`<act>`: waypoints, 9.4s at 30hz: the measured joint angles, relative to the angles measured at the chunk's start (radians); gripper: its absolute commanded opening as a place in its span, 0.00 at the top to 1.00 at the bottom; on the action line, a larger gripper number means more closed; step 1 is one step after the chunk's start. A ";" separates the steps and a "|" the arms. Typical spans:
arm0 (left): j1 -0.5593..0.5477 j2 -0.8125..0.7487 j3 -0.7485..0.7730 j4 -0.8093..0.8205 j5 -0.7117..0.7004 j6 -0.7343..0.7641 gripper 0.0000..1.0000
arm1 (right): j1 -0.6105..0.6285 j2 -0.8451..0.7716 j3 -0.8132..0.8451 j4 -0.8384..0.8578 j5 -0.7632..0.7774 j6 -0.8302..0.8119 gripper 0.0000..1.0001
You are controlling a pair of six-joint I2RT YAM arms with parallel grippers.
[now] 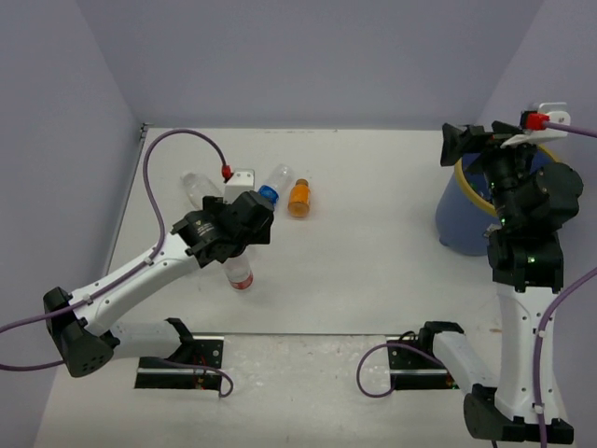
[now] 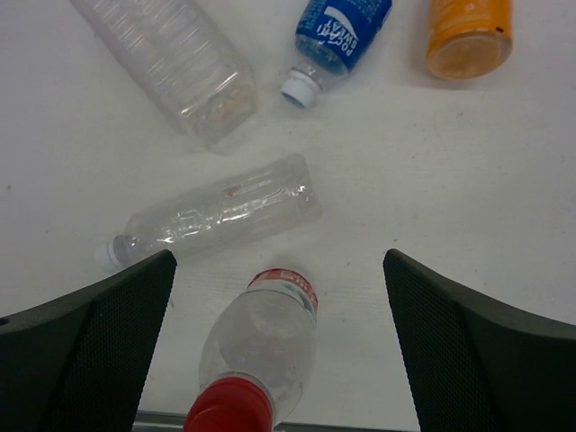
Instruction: Put the plastic bottles in the bin
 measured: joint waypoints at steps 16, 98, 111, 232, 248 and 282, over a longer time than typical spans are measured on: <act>0.000 -0.137 -0.183 -0.038 0.026 -0.108 0.26 | 0.122 0.054 0.001 -0.068 -0.108 -0.009 0.01; 0.001 -0.280 -0.007 0.294 0.070 0.017 0.00 | 0.558 0.274 -0.356 0.336 0.056 -0.093 0.78; 0.143 -0.206 -0.276 0.164 0.061 -0.212 0.00 | 0.047 0.153 -0.025 0.235 0.556 -0.085 0.74; 0.301 -0.186 -0.489 1.224 1.388 0.374 1.00 | 0.602 0.214 -0.503 0.546 -0.633 0.366 0.01; 0.292 -0.159 -0.488 1.242 1.410 0.397 0.45 | 0.645 0.336 -0.466 0.709 -0.562 0.497 0.85; 0.292 0.097 -0.249 0.979 0.924 0.359 0.00 | -0.030 0.161 -0.140 0.469 0.835 -0.177 0.83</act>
